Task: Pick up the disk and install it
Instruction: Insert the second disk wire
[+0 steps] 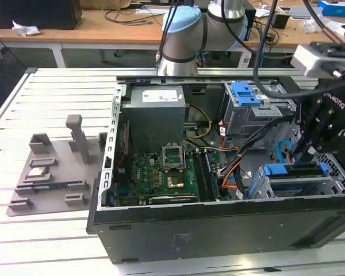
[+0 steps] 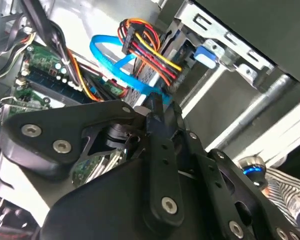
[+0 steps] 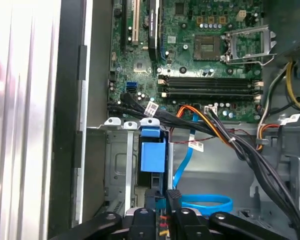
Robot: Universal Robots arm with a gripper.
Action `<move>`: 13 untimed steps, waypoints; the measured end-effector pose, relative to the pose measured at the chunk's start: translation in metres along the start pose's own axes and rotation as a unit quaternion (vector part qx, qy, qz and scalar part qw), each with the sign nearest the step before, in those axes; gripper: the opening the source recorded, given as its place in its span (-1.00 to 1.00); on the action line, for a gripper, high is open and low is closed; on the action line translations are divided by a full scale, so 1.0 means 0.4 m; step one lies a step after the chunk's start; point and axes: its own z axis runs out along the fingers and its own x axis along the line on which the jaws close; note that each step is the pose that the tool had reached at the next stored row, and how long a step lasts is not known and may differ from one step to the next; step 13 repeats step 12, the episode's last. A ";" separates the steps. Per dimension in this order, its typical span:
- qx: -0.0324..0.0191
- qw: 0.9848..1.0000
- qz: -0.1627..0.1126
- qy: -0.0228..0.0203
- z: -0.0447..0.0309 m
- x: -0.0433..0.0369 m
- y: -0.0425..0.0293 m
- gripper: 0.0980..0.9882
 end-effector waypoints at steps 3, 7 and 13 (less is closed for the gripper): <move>0.000 1.000 0.000 0.000 -0.042 -0.003 0.003 -0.88; 0.000 1.000 0.000 0.000 -0.076 -0.002 0.005 -0.98; 0.000 1.000 0.000 0.000 -0.076 -0.003 0.005 -0.98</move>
